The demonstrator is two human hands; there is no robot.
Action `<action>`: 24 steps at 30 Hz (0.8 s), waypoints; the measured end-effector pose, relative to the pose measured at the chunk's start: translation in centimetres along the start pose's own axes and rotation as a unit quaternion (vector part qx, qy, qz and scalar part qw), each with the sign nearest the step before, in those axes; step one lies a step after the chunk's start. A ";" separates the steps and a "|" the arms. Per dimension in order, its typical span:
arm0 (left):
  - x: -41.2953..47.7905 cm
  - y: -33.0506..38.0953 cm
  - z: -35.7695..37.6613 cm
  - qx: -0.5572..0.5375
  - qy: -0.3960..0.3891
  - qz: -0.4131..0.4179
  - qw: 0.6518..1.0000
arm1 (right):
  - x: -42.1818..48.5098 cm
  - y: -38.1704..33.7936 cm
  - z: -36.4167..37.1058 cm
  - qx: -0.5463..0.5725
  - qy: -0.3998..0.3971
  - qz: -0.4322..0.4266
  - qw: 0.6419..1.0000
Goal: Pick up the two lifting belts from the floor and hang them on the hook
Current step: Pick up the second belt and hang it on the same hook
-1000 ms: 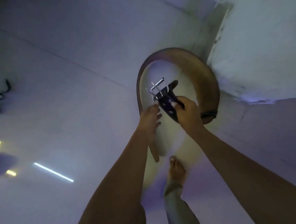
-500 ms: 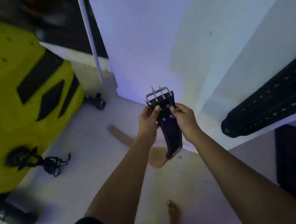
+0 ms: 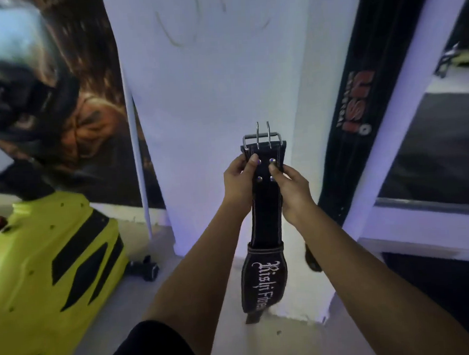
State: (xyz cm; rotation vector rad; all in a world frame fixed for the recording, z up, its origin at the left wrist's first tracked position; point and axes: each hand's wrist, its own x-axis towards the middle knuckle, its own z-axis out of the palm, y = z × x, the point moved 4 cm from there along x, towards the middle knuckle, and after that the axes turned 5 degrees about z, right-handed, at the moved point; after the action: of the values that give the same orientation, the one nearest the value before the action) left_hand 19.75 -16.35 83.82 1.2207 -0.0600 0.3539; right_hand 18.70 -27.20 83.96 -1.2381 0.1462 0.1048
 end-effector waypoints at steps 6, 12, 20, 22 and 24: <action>2.1 8.8 6.5 0.019 -0.085 0.074 0.993 | -2.1 -11.3 0.7 0.047 0.026 -0.097 0.994; 2.8 14.4 13.2 0.066 -0.113 0.148 0.980 | -2.6 -20.0 -1.5 -0.001 0.054 -0.178 0.983; 3.1 16.7 19.9 -0.033 -0.132 0.151 0.979 | -3.8 -23.9 -4.9 0.011 0.068 -0.233 0.970; 2.8 15.6 20.2 -0.012 -0.154 0.133 0.979 | -3.9 -26.0 -5.5 0.021 0.073 -0.240 0.968; 2.6 15.2 20.7 0.002 -0.157 0.131 0.979 | -4.0 -27.6 -6.3 0.022 0.078 -0.243 0.967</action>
State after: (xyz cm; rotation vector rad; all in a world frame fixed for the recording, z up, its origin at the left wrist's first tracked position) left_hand 20.64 -30.38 105.48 1.2667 -0.4958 0.3865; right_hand 18.83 -42.06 108.38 -1.2066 -0.0216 -0.4210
